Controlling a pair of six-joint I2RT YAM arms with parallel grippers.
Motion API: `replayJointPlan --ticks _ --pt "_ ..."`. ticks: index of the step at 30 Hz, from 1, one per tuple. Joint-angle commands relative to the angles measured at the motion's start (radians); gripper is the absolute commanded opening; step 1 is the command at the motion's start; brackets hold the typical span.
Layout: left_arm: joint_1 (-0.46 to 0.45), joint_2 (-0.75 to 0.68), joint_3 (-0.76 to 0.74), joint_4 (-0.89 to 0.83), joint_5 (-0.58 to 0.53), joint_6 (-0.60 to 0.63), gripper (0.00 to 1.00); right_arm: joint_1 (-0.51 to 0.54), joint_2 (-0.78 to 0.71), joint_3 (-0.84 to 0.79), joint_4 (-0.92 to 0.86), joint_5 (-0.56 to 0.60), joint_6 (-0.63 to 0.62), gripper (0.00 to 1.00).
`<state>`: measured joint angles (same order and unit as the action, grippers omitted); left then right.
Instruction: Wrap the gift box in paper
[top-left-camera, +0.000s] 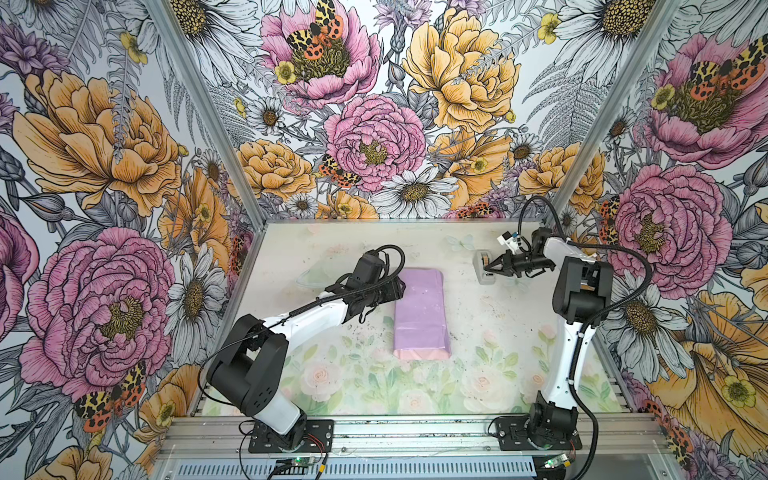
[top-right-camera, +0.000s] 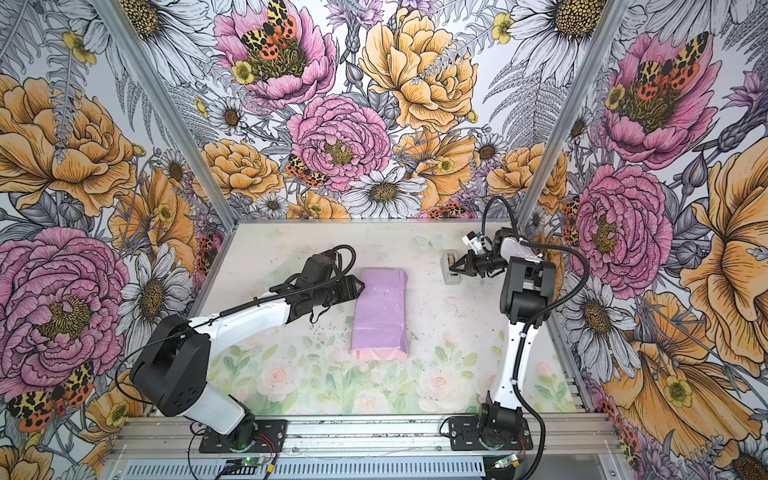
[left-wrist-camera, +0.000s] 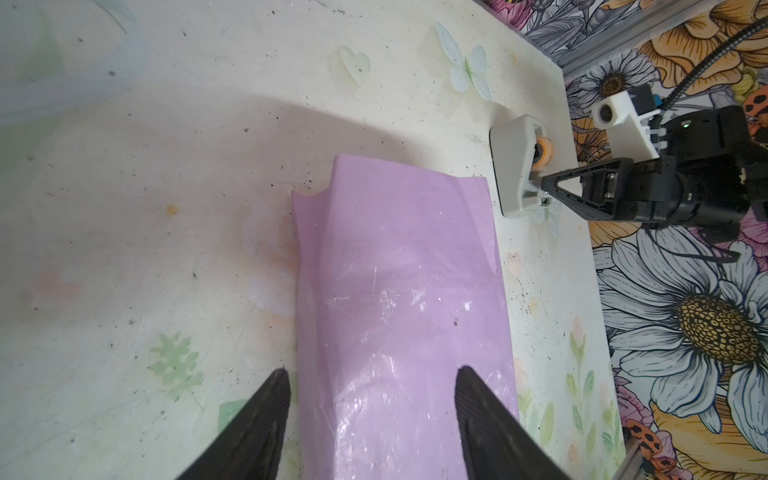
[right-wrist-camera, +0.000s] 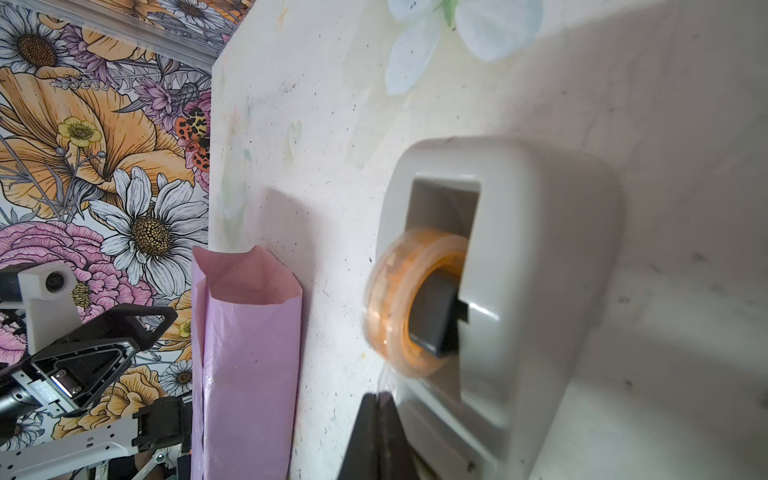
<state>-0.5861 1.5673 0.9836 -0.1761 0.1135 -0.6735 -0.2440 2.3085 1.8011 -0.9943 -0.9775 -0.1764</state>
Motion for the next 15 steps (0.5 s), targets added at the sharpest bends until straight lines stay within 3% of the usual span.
replayJointPlan --ticks 1,10,15 --pt "-0.002 0.01 0.023 0.005 0.009 0.009 0.65 -0.009 -0.093 -0.008 0.042 -0.045 0.057 0.0" --pt "-0.002 0.016 0.027 0.009 0.014 0.009 0.65 -0.009 -0.148 -0.058 0.068 -0.048 0.124 0.0" --pt "-0.003 0.018 0.028 0.01 0.015 0.009 0.65 -0.008 -0.198 -0.125 0.089 0.019 0.168 0.0"
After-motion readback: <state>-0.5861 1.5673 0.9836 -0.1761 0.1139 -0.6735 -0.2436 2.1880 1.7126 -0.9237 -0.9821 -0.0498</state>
